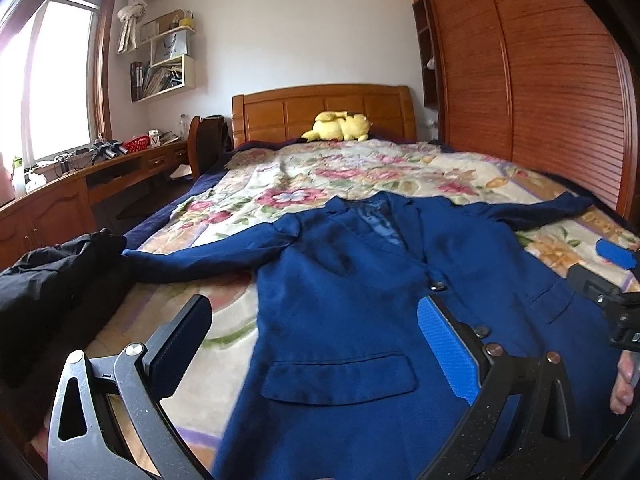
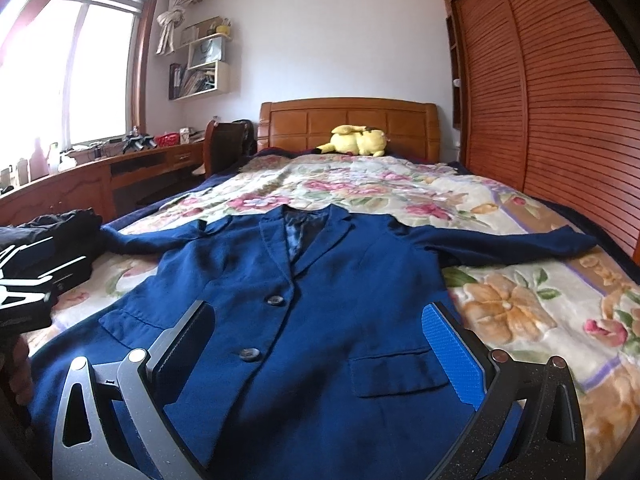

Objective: Fold large clothes

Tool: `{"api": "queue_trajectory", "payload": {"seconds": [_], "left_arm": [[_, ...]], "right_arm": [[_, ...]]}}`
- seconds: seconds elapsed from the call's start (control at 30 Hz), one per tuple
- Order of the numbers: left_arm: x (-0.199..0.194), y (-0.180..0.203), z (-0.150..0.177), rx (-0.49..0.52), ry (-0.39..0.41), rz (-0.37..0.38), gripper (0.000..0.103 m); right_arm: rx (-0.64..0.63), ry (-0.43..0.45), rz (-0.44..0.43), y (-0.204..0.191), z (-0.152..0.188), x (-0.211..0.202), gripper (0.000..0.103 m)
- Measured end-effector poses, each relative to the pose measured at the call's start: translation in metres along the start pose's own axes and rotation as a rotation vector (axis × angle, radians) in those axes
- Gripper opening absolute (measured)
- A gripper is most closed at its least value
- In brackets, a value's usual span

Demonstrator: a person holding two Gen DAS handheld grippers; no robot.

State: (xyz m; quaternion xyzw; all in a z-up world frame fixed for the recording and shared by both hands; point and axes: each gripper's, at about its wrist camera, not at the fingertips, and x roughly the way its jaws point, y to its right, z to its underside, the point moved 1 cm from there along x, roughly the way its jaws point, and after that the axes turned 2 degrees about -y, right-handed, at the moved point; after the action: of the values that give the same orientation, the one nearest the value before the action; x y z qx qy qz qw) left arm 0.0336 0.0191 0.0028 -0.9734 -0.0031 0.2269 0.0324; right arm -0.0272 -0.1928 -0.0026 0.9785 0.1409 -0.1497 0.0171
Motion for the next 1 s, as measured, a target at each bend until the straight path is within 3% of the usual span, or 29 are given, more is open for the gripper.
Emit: {"api": "queue_trajectory", "payload": {"seconds": [0.5,0.73,1.0], "left_arm": [[0.05,-0.06,-0.015,-0.017,-0.137,-0.028,0.103],[0.082,-0.105,-0.019,-0.045,-0.188,-0.072,0.103],[0.131,-0.144,-0.023,-0.088,-0.245,-0.053,0.098]], "right_arm": [[-0.039,0.021,-0.111,-0.026,-0.047,0.036,0.103],[-0.046,-0.066,-0.155,-0.039,-0.055,0.091,0.103],[-0.035,-0.119,-0.234,-0.038,-0.061,0.119,0.103]]}}
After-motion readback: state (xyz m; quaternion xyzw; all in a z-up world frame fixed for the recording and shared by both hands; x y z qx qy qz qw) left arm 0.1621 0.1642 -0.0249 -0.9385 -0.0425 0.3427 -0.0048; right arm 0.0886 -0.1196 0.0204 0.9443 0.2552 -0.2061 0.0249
